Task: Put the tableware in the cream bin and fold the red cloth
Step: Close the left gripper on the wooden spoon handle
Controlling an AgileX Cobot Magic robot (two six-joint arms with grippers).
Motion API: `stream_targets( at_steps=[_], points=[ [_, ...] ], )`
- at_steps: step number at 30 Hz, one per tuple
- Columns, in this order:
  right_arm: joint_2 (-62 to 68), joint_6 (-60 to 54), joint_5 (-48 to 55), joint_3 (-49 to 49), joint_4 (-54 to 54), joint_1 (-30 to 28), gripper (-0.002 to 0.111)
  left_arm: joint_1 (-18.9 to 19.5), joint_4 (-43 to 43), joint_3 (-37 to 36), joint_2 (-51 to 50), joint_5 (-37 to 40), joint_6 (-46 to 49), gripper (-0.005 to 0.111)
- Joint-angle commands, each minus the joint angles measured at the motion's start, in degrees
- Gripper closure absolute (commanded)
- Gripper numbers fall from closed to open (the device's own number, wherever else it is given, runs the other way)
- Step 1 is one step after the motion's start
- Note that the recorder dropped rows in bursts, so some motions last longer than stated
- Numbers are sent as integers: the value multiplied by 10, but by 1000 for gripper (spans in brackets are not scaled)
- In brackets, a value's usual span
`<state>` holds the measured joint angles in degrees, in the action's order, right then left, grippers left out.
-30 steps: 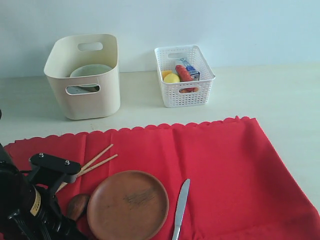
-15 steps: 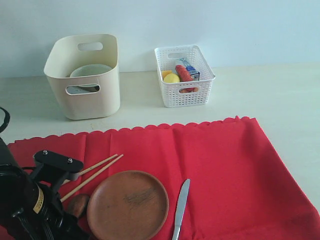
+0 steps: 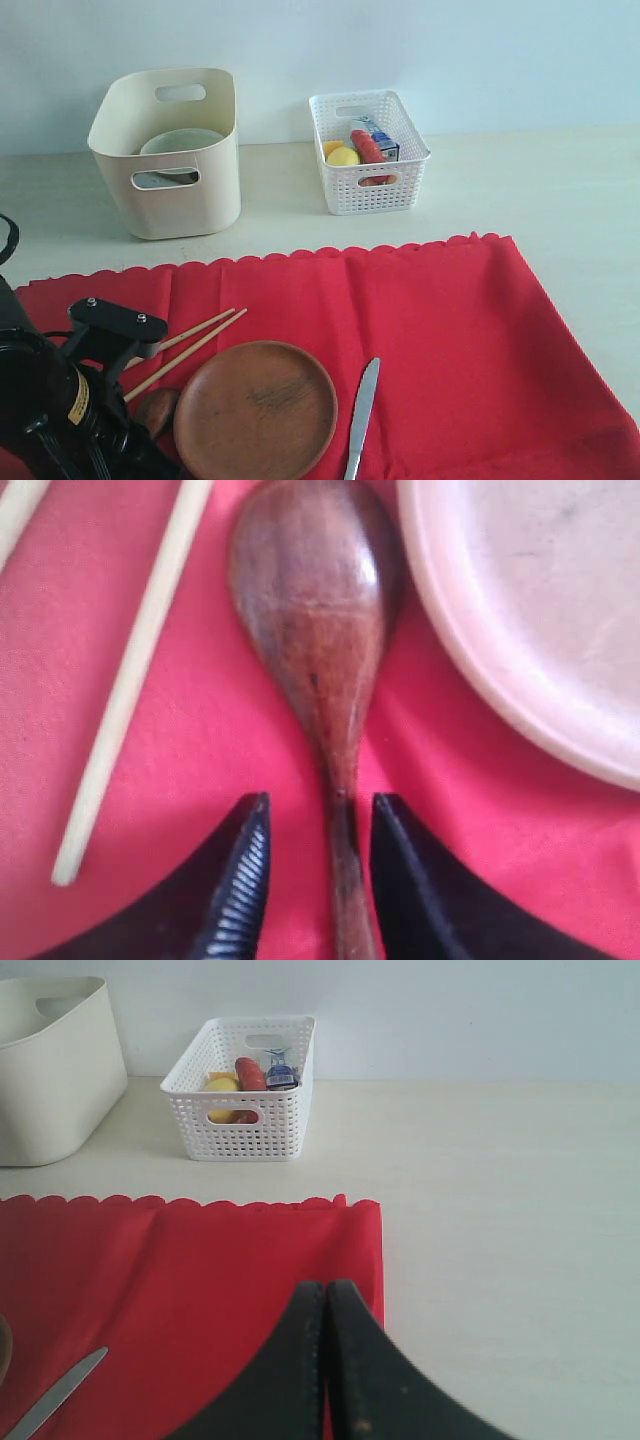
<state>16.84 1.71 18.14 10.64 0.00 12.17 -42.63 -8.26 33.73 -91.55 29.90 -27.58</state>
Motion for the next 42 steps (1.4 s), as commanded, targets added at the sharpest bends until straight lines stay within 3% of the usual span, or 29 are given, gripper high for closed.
stream_targets(
  at_steps=[1,5,23,26,33,42],
  points=[
    [-3,0,-3,0,0,-2,108,2,2,-2,-2,-2,-3,67],
    [-3,1,-3,0,0,-2,108,2,5,-2,-2,-2,-1,59],
    [-3,1,-3,0,0,-2,108,2,18,-2,-38,-2,10,60],
    [-3,1,-3,0,0,-2,108,2,18,-2,-38,-1,10,68],
    [-3,0,-3,0,0,-2,108,2,18,-2,-36,-1,10,105],
    [-3,1,-3,0,0,-2,108,2,19,-2,-12,11,10,107]
  ],
)
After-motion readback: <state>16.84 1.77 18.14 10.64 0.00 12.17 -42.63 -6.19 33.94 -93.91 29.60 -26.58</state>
